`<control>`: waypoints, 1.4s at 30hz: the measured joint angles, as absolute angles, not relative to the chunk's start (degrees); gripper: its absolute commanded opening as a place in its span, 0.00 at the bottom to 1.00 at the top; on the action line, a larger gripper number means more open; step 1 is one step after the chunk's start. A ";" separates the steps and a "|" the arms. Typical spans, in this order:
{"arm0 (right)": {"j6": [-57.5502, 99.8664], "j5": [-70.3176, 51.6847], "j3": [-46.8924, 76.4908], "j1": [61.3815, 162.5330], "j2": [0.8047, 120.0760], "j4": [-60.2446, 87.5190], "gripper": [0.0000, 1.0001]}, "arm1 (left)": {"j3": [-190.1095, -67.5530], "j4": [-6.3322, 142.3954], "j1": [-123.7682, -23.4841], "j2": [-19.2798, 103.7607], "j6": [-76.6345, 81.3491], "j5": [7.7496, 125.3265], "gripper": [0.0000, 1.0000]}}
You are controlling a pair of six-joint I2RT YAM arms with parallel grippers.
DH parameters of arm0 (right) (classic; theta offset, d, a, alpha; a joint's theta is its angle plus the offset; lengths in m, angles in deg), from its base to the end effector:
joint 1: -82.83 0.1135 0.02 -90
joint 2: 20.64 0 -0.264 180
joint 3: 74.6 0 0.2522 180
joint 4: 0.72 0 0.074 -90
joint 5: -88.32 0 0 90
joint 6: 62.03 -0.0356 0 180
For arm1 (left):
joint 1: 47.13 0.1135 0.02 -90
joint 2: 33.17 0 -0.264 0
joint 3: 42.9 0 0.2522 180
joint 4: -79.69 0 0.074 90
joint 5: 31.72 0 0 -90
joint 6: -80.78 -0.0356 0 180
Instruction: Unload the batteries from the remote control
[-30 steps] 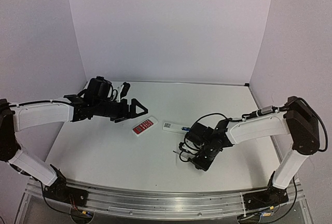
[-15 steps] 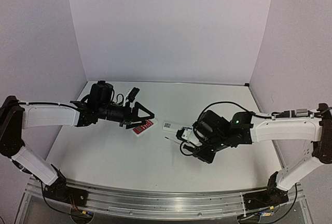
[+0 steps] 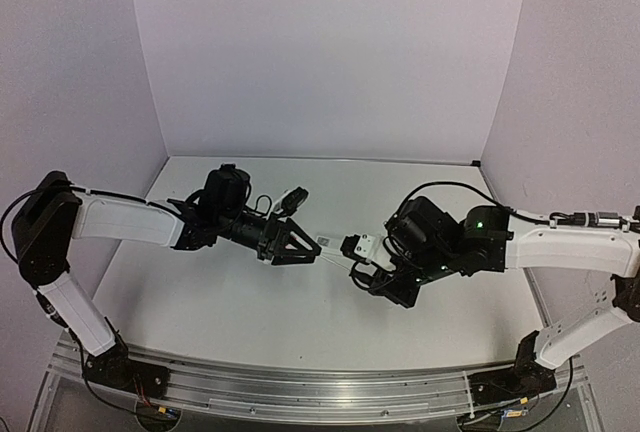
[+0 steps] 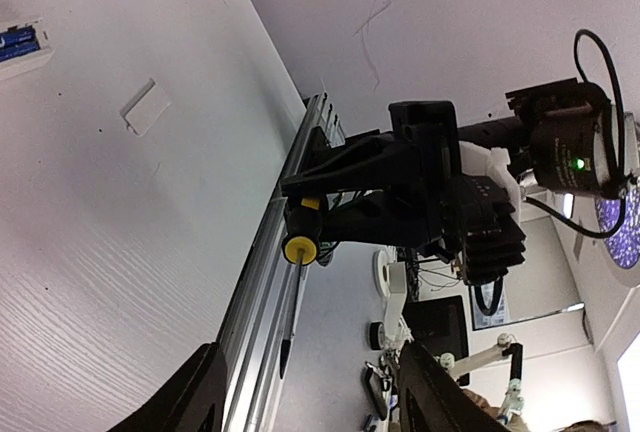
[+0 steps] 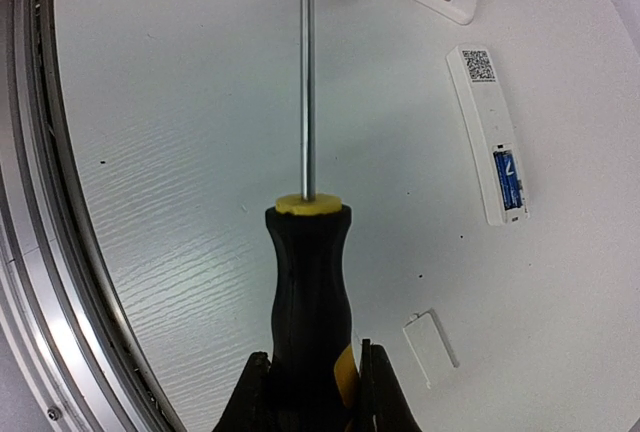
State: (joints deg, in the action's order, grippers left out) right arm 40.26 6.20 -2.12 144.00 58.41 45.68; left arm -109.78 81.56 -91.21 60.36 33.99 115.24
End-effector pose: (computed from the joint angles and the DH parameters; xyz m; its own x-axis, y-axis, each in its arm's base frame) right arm 0.1423 0.2484 0.2566 -0.1999 -0.8004 -0.5651 -0.8909 0.3885 -0.2351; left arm 0.2281 -0.2625 0.2247 -0.8535 0.3069 -0.4212 0.4688 0.0992 -0.8777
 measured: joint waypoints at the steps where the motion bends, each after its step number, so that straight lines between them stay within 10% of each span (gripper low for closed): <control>1: 40.46 6.24 -2.12 144.00 58.41 45.70 0.00 | -109.95 81.91 -91.27 60.68 34.06 115.47 0.46; 10: 41.60 6.95 -2.12 144.00 58.41 45.82 0.00 | -111.00 85.83 -91.42 64.41 37.42 117.77 0.01; 13: 42.03 7.01 -2.12 144.00 58.41 46.03 0.02 | -111.28 86.59 -91.48 65.20 38.35 118.40 0.00; 23: 37.90 10.76 -1.94 143.93 57.96 45.53 0.89 | -111.32 93.10 -91.49 66.77 42.24 118.46 0.00; 42: -8.95 -12.62 -20.39 127.12 36.56 16.73 0.91 | -113.54 113.00 -89.54 70.25 49.31 116.73 0.00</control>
State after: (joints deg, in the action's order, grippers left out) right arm -8.95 -12.62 -20.39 127.12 36.56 16.73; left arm -113.54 113.00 -89.54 70.25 49.31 116.73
